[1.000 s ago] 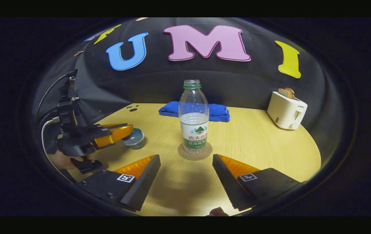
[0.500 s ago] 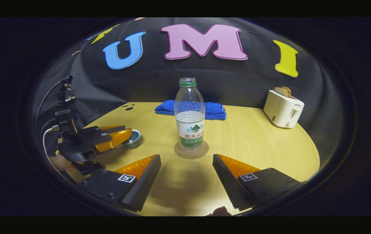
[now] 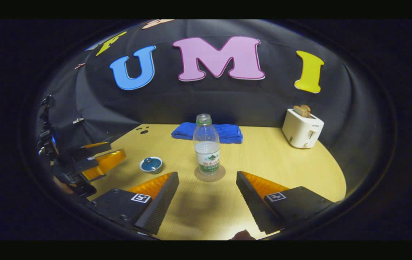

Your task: Open the teacup lid with one hand, grasp the water bottle and pour water into the teacup with the other hand; after pouring, place the water bottle on the coaster and then close the teacup lid.

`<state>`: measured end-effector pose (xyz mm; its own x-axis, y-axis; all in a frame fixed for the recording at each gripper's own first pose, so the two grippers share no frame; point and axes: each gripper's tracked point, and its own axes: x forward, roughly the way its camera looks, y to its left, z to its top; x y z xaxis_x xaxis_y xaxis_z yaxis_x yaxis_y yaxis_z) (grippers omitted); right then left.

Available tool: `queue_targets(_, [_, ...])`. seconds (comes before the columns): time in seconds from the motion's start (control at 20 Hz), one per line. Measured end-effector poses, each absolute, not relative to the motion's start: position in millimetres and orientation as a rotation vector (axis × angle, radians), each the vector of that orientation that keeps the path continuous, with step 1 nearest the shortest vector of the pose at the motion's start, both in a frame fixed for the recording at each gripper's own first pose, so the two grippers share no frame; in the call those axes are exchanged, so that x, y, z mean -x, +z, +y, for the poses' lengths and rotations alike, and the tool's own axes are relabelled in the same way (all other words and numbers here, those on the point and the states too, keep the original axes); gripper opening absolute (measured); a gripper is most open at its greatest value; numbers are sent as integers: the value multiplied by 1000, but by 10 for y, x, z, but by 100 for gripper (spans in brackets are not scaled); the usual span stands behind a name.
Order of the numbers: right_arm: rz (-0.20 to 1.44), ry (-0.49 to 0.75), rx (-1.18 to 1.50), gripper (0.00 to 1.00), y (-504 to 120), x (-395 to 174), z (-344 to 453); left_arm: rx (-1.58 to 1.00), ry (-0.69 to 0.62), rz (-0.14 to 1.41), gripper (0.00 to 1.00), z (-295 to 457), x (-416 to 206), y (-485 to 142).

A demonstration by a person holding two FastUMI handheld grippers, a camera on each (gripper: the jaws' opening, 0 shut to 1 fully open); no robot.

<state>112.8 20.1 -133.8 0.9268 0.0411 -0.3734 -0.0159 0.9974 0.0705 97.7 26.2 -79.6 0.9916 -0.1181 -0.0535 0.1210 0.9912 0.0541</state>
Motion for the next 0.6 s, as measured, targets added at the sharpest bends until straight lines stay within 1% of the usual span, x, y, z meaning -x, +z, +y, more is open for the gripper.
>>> queue_targets(0.15, [317, -9, -74, 99, -908, -1035, 108, -24, -75, 33, 96, 299, -590, -507])
queue_targets(0.35, [232, -34, -103, 99, -443, -841, 85, 0, -23, -42, 95, 375, -214, -10])
queue_targets(0.6, [134, -58, -79, 99, -50, -494, -3, -4, -12, -154, 95, 417, 146, 506])
